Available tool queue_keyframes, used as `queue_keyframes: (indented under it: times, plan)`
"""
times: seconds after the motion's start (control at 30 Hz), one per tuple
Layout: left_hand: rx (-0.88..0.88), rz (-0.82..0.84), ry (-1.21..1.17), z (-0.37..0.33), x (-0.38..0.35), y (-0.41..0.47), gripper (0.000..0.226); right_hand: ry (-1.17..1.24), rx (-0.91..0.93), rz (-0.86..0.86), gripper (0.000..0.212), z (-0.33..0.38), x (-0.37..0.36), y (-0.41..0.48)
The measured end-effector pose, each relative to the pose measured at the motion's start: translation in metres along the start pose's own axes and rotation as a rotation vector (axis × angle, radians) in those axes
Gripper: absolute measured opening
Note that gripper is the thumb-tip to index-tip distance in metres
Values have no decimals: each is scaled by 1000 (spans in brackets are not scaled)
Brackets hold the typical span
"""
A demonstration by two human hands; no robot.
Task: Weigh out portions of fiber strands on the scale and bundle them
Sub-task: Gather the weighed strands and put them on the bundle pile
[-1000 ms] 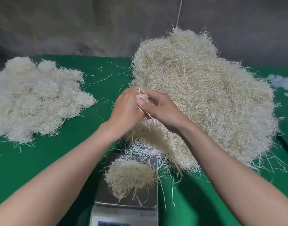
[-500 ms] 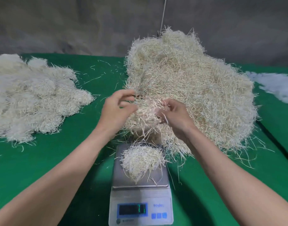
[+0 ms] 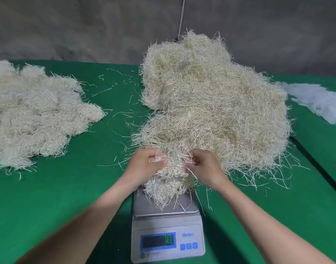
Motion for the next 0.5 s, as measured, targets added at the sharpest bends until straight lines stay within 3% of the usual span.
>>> queue_keyframes:
  times: [0.13, 0.2, 0.33, 0.43, 0.5]
  plan:
    - [37, -3, 93, 19, -2, -1, 14, -156, 26, -14, 17, -10, -17, -1]
    - [65, -1, 160, 27, -1, -2, 22, -193, 9, 7, 29, -16, -25, -2]
    - [-1, -209, 28, 27, 14, -16, 47, -164, -3, 47, 40, -19, -34, -3]
    - [-133, -246, 166, 18, 12, -23, 38, -140, 45, -22, 44, -14, -31, -7]
    - [-111, -182, 265, 22, 3, -21, 32, -168, 69, -30, 41, -12, -31, -8]
Point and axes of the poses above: each hand's wrist, its own y-axis towards the middle knuckle, its own x-axis out of the back of the hand, z = x × y, the point moved 9 cm from there along y, towards the middle knuckle, and after that the axes turned 7 degrees about z, right-handed, at the moved point
